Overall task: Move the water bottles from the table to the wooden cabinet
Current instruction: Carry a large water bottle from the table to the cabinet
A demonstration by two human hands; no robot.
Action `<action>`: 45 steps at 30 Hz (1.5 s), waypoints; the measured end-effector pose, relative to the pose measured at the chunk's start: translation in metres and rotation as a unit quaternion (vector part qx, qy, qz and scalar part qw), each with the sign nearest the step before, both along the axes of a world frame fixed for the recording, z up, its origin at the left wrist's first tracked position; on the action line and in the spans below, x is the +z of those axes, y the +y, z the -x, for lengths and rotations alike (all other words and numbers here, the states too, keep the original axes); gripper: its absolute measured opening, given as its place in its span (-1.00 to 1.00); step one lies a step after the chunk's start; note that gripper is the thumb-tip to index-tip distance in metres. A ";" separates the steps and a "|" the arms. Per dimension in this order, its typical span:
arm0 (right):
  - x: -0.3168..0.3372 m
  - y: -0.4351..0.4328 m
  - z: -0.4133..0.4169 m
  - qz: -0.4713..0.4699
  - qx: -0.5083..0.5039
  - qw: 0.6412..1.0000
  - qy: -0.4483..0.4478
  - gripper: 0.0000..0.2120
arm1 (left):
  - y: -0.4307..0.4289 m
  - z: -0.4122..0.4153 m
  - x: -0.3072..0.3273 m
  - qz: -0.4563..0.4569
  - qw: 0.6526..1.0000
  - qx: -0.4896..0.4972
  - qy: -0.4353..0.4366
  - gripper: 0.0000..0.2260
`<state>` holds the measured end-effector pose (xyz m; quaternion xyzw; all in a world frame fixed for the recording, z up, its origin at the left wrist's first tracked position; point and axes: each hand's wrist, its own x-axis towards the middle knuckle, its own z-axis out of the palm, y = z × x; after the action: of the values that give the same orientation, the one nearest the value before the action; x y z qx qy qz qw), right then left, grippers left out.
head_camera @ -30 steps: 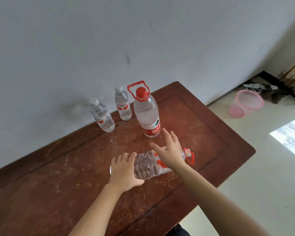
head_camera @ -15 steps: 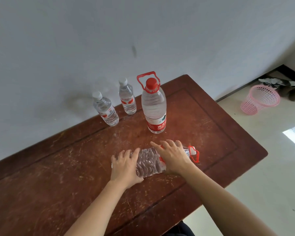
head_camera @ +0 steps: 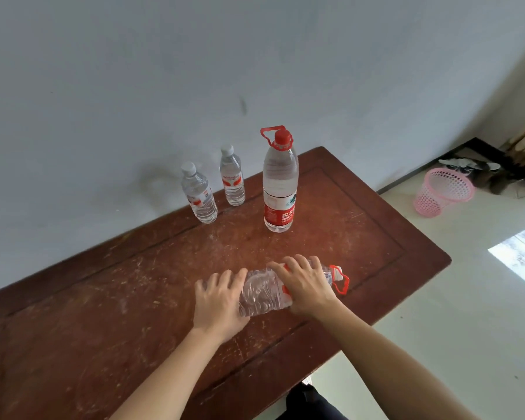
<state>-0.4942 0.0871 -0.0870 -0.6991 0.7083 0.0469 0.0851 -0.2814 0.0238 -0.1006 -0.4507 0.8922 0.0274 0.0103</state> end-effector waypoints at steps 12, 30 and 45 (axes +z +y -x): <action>0.119 0.098 -0.075 0.240 -0.206 0.937 0.151 -0.16 | 0.014 -0.025 0.113 0.196 0.940 -0.198 0.198 -0.23; 0.307 0.528 -0.147 0.315 -0.515 0.676 0.424 -0.04 | 0.372 0.081 0.307 0.234 0.688 -0.529 0.438 -0.07; 0.309 0.976 -0.381 0.219 -0.648 0.479 0.551 -0.05 | 0.864 -0.032 0.321 0.136 0.491 -0.690 0.514 -0.10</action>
<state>-0.1136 1.0633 0.2219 0.1310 0.8492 0.1973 -0.4721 -0.2492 0.8876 0.2203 0.4075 0.7579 0.1166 -0.4960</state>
